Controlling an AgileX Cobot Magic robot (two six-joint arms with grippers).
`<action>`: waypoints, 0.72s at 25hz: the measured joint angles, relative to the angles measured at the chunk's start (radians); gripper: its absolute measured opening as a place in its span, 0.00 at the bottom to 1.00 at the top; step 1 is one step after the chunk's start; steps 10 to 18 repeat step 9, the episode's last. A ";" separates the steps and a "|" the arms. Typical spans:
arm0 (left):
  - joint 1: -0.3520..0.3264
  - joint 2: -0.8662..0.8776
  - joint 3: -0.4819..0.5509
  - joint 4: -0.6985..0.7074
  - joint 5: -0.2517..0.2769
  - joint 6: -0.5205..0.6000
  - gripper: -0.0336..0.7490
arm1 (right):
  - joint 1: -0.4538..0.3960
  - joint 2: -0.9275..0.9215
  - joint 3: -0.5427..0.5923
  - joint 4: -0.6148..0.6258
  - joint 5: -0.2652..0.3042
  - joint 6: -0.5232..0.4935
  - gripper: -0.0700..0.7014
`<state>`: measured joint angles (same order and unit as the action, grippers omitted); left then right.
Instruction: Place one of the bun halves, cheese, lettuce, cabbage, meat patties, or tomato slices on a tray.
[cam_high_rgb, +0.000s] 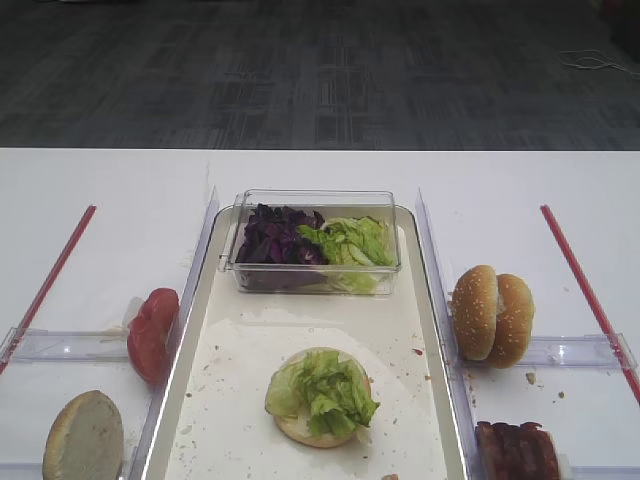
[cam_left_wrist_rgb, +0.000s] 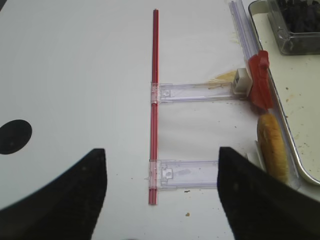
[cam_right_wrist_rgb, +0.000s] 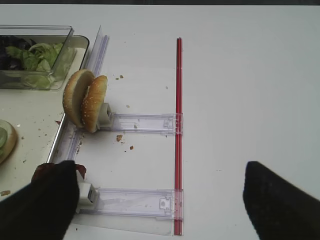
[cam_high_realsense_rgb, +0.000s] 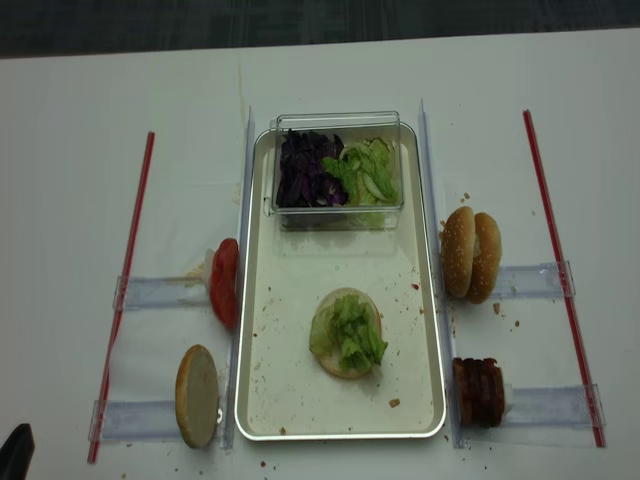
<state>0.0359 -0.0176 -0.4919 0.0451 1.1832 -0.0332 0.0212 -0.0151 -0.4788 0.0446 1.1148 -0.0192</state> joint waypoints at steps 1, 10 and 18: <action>0.000 0.000 0.000 0.000 0.000 0.000 0.64 | 0.000 0.000 0.000 0.000 0.000 0.000 0.98; 0.000 0.000 0.000 0.000 0.000 0.000 0.64 | 0.000 0.000 0.000 0.000 0.000 0.000 0.98; 0.000 0.000 0.000 0.000 0.000 0.000 0.64 | 0.000 0.000 0.000 0.000 0.000 0.000 0.98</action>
